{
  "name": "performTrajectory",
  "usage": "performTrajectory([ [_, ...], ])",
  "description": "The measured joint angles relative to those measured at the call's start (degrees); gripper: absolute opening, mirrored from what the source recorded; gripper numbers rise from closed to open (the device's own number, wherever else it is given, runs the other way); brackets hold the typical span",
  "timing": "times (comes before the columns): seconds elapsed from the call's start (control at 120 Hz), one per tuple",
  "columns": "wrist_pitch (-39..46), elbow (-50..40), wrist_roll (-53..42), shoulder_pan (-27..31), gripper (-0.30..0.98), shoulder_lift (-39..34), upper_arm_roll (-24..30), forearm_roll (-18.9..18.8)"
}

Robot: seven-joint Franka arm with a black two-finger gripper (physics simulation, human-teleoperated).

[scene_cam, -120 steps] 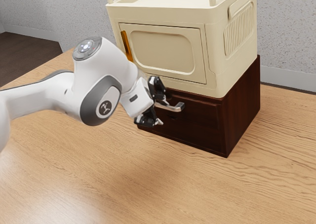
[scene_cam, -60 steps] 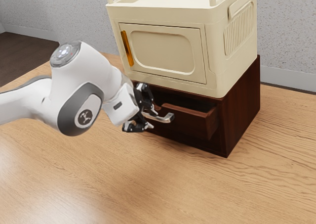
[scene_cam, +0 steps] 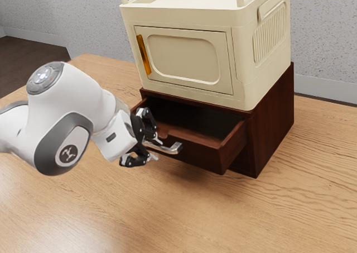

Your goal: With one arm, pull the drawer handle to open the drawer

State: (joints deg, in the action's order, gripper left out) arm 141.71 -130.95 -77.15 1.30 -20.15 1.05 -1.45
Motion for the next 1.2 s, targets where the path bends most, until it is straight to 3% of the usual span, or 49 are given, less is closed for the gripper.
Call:
performTrajectory([
  [0.583, -0.1, -7.4, 1.1, 0.0, 0.15, -8.4, 0.0, 0.0],
  [1.2, -0.2, -9.9, 1.8, 0.1, 0.16, -11.4, 0.0, 0.0],
])
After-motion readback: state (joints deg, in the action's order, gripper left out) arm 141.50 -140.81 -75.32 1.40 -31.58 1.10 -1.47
